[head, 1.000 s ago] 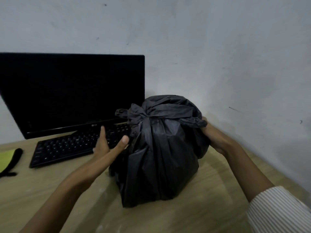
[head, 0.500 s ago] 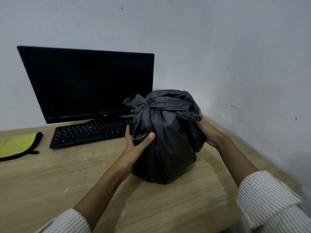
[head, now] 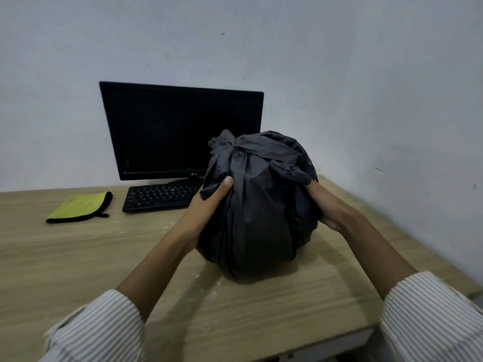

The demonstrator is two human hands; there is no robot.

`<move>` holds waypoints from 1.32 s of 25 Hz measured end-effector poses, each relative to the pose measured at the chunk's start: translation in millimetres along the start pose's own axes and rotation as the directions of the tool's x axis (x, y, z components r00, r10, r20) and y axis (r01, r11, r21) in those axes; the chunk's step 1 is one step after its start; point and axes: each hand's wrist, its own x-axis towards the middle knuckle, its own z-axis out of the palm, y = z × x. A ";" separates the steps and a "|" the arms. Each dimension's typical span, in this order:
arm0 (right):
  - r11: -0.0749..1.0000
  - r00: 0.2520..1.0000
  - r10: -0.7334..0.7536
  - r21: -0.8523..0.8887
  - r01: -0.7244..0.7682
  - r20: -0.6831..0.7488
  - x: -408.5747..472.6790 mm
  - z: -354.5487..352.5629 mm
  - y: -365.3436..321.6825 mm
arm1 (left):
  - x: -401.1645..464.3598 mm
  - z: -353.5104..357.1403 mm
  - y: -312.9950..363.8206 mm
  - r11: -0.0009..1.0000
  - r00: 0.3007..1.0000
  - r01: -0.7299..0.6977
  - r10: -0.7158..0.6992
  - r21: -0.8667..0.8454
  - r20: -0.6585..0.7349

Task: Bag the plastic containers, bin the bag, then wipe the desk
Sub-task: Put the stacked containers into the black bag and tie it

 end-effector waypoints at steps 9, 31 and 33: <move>1.000 0.972 -0.015 -0.019 0.020 0.233 -29.6 99.1 -44.6 | -81.7 -112.7 36.5 0.995 0.996 -0.054 0.060 0.088 -0.062; 0.955 0.276 0.063 0.023 -0.296 0.959 -154.8 482.4 -66.9 | -453.0 -304.1 109.3 0.924 0.535 0.370 -0.125 0.098 -0.836; 0.936 0.192 0.089 -0.016 -0.351 0.977 -170.3 511.5 -55.0 | -480.5 -309.1 99.7 0.919 0.439 0.393 -0.160 0.029 -0.884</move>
